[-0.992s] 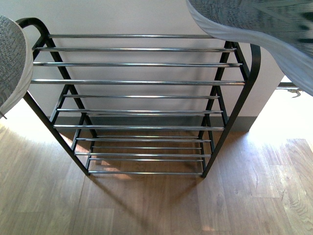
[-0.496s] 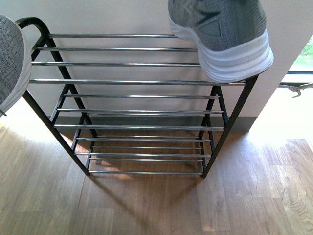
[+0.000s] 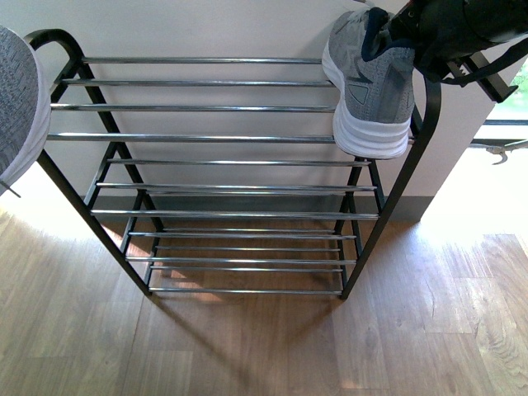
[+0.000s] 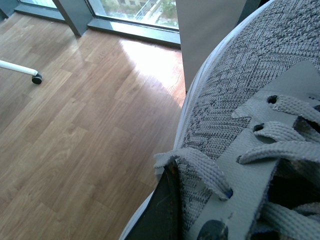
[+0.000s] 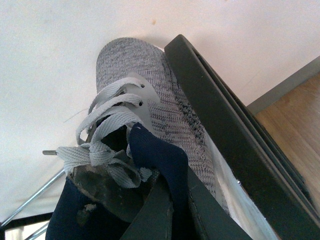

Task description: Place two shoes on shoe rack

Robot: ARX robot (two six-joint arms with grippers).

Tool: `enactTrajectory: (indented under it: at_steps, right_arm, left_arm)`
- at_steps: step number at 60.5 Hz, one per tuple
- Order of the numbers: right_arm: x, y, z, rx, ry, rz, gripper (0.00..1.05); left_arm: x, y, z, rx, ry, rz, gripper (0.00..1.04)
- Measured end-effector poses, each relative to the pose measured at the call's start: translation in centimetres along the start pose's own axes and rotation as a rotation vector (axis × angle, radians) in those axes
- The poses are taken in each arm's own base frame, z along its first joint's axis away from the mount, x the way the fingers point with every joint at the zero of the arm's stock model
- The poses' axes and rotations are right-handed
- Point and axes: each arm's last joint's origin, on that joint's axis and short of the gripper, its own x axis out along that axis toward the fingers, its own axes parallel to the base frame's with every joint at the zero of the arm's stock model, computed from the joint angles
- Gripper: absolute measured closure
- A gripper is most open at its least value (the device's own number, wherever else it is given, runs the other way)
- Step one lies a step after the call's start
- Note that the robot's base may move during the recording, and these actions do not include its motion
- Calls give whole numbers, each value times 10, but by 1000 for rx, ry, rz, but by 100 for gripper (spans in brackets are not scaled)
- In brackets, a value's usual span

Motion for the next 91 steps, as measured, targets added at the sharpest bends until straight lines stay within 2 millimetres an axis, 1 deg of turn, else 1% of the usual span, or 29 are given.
enactTrajectory:
  at_steps: [7, 14, 19, 20, 21, 26, 29, 31, 33, 34, 36, 37, 38, 39, 41, 44, 46, 49, 51, 52, 54, 59, 72, 82, 91]
  right_arm:
    - [-1, 0, 0, -9, 7, -7, 102]
    - [-9, 4, 7, -9, 17, 22, 85]
    - [-29, 9, 17, -19, 41, 37, 68]
    - [-31, 9, 17, -23, 45, 34, 66]
    - [-38, 11, 21, -34, 50, 38, 62]
    - [-58, 14, 32, -99, 59, 22, 50]
    - [-67, 16, 36, -127, 58, 23, 43]
    - [-72, 18, 40, -154, 43, 31, 36]
    - [-72, 16, 41, -210, -35, 53, 38]
    - [-73, 14, 42, -248, -109, 81, 41]
    - [-74, 10, 42, -292, -174, 103, 45]
    - [-76, 5, 41, -339, -227, 130, 48]
    - [-77, 1, 41, -348, -248, 142, 50]
    - [-79, -5, 39, -412, -291, 157, 53]
    - [-82, -13, 36, -461, -329, 167, 57]
    - [-91, -31, 31, -556, -400, 182, 66]
    - [-96, -37, 29, -594, -423, 185, 69]
    - [-109, -48, 29, -639, -474, 192, 78]
    - [-114, -52, 30, -654, -490, 193, 82]
    - [-119, -56, 31, -670, -504, 192, 85]
    - [-124, -59, 31, -679, -514, 191, 89]
    - [-139, -74, 29, -706, -527, 184, 103]
    - [-161, -105, 15, -741, -497, 169, 103]
    - [-183, -124, 9, -743, -509, 169, 103]
    - [-195, -135, 3, -744, -504, 168, 103]
  left_arm:
    - [0, 0, 0, 0, -1, 3, 103]
    - [0, 0, 0, 0, 0, 0, 103]
    - [0, 0, 0, 0, 0, 0, 103]
    - [0, 0, 0, 0, 0, 0, 103]
    - [0, 0, 0, 0, 0, 0, 103]
    - [0, 0, 0, 0, 0, 0, 103]
    - [0, 0, 0, 0, 0, 0, 103]
    - [0, 0, 0, 0, 0, 0, 103]
    - [0, 0, 0, 0, 0, 0, 103]
    - [0, 0, 0, 0, 0, 0, 103]
    - [0, 0, 0, 0, 0, 0, 103]
    - [0, 0, 0, 0, 0, 0, 103]
    - [0, 0, 0, 0, 0, -1, 103]
    - [0, 0, 0, 0, 0, -2, 103]
    - [0, 0, 0, 0, 0, -2, 103]
    - [0, 0, 0, 0, 0, 0, 103]
    - [0, 0, 0, 0, 0, 1, 103]
    - [0, 0, 0, 0, -1, 3, 103]
    - [0, 0, 0, 0, -1, 3, 103]
    - [0, 0, 0, 0, -1, 2, 103]
    - [0, 0, 0, 0, -1, 2, 103]
    - [0, 0, 0, 0, 0, -1, 103]
    - [0, 0, 0, 0, 0, 0, 103]
    - [0, 0, 0, 0, 0, 0, 103]
    - [0, 0, 0, 0, 0, 0, 103]
